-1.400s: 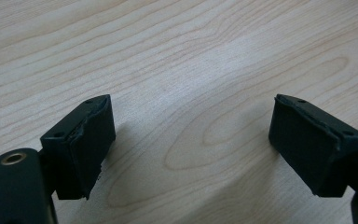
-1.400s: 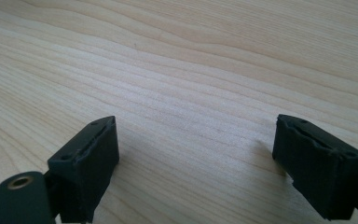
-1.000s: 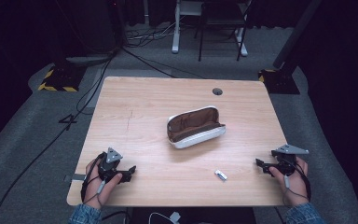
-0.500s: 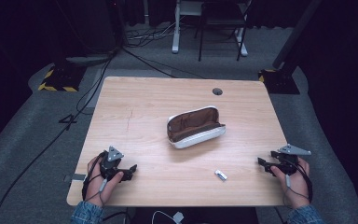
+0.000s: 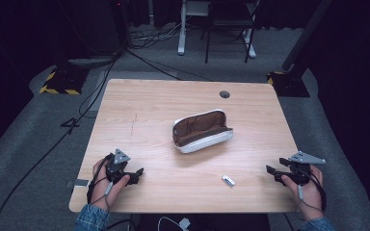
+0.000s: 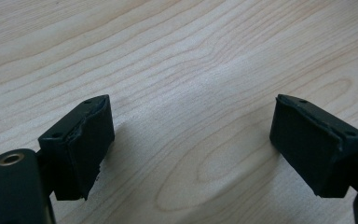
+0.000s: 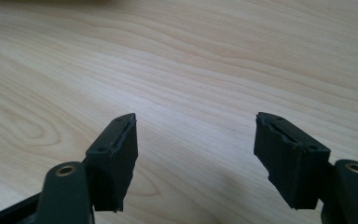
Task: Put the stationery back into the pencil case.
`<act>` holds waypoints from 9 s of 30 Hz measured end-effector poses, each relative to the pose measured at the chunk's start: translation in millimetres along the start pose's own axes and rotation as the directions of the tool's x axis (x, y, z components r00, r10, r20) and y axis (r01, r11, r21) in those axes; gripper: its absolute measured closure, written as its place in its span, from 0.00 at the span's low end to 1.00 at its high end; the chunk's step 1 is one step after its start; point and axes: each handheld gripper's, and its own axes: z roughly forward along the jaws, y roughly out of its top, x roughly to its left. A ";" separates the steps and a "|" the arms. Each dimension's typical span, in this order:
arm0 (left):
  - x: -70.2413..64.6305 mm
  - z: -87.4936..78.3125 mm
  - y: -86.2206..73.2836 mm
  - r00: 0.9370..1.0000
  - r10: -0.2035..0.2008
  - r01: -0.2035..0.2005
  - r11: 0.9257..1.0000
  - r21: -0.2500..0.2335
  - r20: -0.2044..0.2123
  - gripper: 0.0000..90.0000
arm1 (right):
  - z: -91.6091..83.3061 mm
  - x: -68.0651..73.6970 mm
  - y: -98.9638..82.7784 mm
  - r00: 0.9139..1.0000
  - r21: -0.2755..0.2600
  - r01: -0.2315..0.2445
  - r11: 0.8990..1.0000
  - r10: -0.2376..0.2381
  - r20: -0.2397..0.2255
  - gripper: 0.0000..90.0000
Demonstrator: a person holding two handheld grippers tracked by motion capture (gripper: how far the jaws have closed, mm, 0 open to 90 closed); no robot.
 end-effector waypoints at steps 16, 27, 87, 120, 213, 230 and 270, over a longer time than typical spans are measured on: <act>-0.3 1.3 1.6 1.000 0.010 -0.010 1.000 0.001 0.005 0.16 | -17.9 43.3 16.6 0.993 -0.018 0.048 0.999 -0.049 -0.110 0.36; -0.4 1.3 1.6 1.000 0.010 -0.010 1.000 0.001 0.006 0.16 | -12.2 78.4 25.2 0.962 -0.059 0.059 0.997 -0.073 -0.264 0.35; -1.9 0.0 0.1 1.000 0.020 -0.020 1.000 0.002 0.017 0.16 | 31.9 121.1 24.1 0.925 0.037 0.280 0.959 -0.259 -0.277 0.82; -0.6 4.0 4.7 1.000 0.017 -0.017 1.000 0.004 0.011 0.15 | 15.3 102.5 105.4 0.933 -0.139 0.199 0.970 -0.231 -0.277 0.82; -1.6 4.2 4.4 1.000 0.016 -0.016 1.000 0.003 0.018 0.15 | 137.3 132.3 192.1 0.941 0.019 0.281 0.960 -0.271 -0.201 0.59; -1.8 2.4 2.3 1.000 0.024 -0.024 1.000 0.000 0.019 0.15 | 76.2 120.3 185.7 0.949 -0.078 0.232 0.969 -0.244 -0.202 0.40; -3.1 2.1 2.2 0.999 0.025 -0.026 1.000 0.007 0.021 0.14 | -20.7 54.8 89.3 0.982 -0.052 0.110 0.993 -0.117 -0.146 0.29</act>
